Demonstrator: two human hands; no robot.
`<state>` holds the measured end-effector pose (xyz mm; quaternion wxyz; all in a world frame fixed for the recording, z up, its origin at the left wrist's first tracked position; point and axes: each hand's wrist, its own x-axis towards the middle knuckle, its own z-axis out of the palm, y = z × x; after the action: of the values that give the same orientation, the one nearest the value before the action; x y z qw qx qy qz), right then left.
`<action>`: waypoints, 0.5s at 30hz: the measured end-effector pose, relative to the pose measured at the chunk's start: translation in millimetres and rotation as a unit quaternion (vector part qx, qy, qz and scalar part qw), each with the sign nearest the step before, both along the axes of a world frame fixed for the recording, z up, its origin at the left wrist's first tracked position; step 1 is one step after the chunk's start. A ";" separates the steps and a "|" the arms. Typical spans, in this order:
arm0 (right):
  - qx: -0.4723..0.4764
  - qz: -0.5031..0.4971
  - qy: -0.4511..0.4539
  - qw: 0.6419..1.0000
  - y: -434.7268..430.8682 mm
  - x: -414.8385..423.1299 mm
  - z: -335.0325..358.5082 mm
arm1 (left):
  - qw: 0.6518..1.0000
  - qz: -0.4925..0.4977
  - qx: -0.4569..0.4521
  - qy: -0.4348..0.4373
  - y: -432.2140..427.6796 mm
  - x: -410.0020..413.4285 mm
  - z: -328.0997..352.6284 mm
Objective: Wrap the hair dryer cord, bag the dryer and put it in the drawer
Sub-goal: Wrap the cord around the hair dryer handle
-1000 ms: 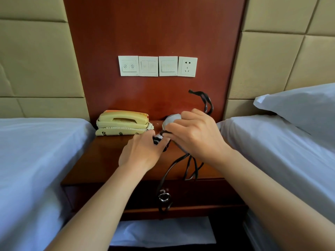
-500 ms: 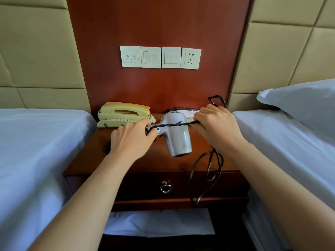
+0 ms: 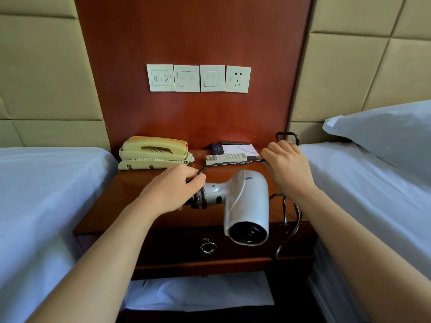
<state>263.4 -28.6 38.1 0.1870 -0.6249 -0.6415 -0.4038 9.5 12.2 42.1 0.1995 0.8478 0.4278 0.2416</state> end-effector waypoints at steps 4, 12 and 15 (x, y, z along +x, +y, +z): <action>-0.034 -0.006 0.029 0.999 -1.1 5.3 -13.1 | 0.993 -0.072 -0.076 -0.047 -3.1 8.2 0.2; -0.162 -0.043 0.074 0.983 -9.2 -7.1 -24.6 | 0.953 -0.106 -0.209 -0.193 -6.9 17.2 -2.2; -0.195 -0.021 0.114 0.974 -6.7 -13.0 -30.9 | 0.926 -0.117 -0.246 -0.262 -3.3 16.8 -6.0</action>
<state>250.4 -35.3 7.2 0.1258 -0.7045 -0.6690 -0.2008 26.4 8.8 36.0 0.5332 0.7227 0.3043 0.3174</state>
